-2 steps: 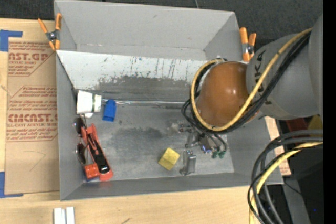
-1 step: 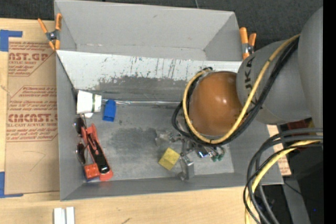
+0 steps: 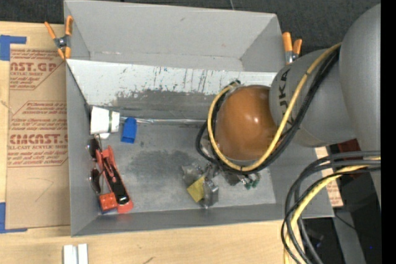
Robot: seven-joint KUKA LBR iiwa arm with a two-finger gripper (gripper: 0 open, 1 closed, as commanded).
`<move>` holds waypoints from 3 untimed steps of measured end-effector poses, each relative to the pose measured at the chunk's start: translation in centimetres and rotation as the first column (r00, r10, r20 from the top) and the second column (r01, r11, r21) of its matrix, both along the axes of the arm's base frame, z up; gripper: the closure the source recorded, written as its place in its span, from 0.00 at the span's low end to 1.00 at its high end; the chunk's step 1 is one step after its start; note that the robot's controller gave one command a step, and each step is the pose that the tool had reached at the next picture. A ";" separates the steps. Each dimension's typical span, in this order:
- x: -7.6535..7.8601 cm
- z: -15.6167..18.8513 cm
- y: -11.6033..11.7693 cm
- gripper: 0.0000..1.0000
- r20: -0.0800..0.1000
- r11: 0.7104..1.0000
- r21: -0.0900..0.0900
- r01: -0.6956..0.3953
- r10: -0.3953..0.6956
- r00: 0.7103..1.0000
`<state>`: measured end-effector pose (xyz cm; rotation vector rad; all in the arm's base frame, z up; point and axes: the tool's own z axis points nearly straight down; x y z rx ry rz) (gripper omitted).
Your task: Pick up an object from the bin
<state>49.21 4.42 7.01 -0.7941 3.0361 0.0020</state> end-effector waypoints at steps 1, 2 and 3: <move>0.0 0.0 0.0 1.00 0.000 1.000 0.000 0.000 0.000 1.000; -0.1 0.3 0.0 1.00 -0.001 1.000 0.000 0.000 0.000 1.000; -0.1 1.4 0.0 1.00 -0.003 1.000 0.000 0.000 0.000 1.000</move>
Offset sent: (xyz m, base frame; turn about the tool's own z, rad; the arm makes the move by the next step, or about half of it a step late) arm 0.0000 0.0000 0.0364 0.0000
